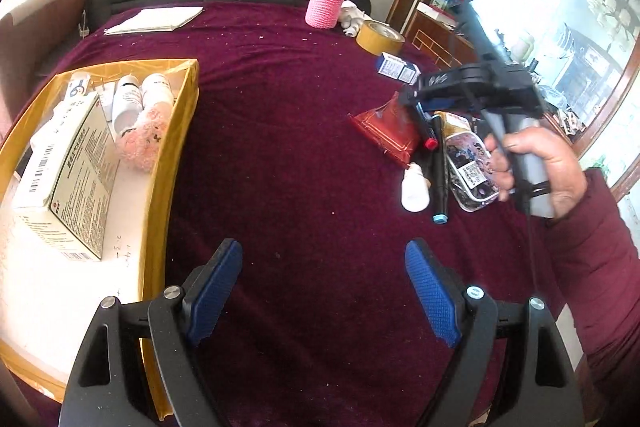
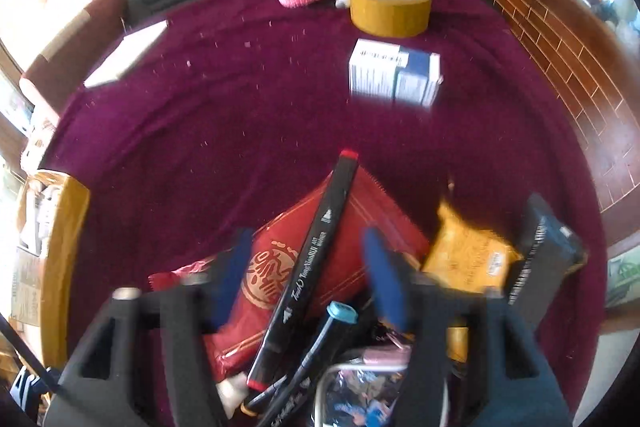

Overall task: Organize objects
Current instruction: 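Grasp the black red-capped marker with the right gripper, then grasp small white bottle with left gripper while right gripper holds the marker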

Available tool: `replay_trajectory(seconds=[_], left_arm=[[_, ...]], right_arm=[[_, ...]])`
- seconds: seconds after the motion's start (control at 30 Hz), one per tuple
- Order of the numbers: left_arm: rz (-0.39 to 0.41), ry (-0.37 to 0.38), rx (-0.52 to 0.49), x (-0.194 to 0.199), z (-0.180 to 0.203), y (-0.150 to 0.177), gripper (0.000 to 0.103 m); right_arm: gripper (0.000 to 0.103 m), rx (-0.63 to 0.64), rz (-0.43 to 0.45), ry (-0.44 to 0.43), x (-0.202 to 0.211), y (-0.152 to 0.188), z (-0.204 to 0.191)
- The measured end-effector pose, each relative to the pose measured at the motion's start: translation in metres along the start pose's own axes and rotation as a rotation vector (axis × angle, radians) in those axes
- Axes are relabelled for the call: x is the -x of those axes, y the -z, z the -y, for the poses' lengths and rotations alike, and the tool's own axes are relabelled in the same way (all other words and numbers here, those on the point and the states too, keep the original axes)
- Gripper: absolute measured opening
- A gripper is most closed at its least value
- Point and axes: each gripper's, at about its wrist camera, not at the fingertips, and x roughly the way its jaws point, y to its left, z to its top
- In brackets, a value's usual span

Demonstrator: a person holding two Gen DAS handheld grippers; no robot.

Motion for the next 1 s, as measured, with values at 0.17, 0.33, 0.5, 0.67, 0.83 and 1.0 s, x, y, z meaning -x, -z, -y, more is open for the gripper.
replay_trajectory(seconds=[0.17, 0.33, 0.5, 0.67, 0.83, 1.0], left_arm=[[0.008, 0.003, -0.001, 0.002, -0.004, -0.010, 0.079], [-0.002, 0.016, 0.011, -0.004, -0.003, -0.022, 0.079], [-0.036, 0.006, -0.046, -0.025, 0.020, -0.028, 0.079], [-0.053, 0.000, -0.142, -0.054, 0.061, -0.031, 0.079], [-0.045, -0.005, -0.244, -0.082, 0.093, -0.040, 0.078], [-0.089, -0.020, -0.306, -0.114, 0.109, -0.040, 0.059]], right_arm=[[0.012, -0.023, 0.019, -0.063, -0.003, 0.007, 0.001], [0.012, -0.113, 0.068, -0.288, 0.008, 0.026, 0.021], [0.012, -0.210, 0.169, -0.625, 0.038, 0.064, 0.057], [0.012, -0.281, 0.229, -0.752, 0.045, 0.090, 0.087], [0.012, -0.369, 0.208, -0.823, 0.030, 0.094, 0.105], [0.012, -0.341, 0.232, -0.820, 0.039, 0.094, 0.103]])
